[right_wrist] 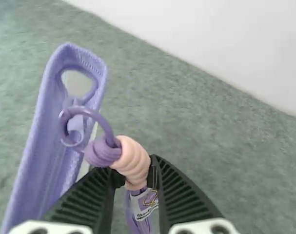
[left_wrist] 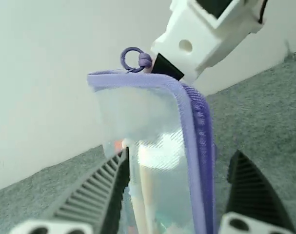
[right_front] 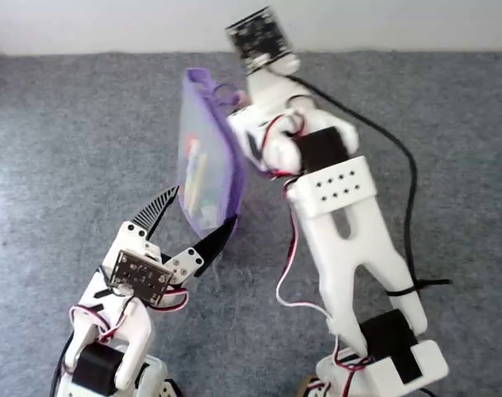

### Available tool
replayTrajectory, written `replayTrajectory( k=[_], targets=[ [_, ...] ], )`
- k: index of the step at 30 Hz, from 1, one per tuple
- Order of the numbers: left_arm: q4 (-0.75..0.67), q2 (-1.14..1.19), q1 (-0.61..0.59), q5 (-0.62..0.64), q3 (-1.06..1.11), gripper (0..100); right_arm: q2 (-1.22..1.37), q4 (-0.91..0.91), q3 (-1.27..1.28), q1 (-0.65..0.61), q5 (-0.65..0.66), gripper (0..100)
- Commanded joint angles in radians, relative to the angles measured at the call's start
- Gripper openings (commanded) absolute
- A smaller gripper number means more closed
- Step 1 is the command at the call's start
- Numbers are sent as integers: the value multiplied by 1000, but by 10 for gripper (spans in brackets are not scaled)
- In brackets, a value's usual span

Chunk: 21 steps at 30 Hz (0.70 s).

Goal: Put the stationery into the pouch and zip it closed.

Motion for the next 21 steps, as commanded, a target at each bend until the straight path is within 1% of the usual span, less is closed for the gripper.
replayTrajectory(
  k=[1,7,11,16,21],
  targets=[
    [-40,-2,9,23,8,312,-56,13,-51,-51,-14,8],
    [-41,-2,2,64,12,312,-59,85,-55,-110,-17,8],
    [-43,-5,-15,77,33,312,-61,113,-57,-125,-58,8],
    [-153,-2,-118,74,68,312,-61,159,-57,-124,-48,8],
    [-170,-2,-127,89,76,311,-61,214,-57,-143,-48,8]
  ],
)
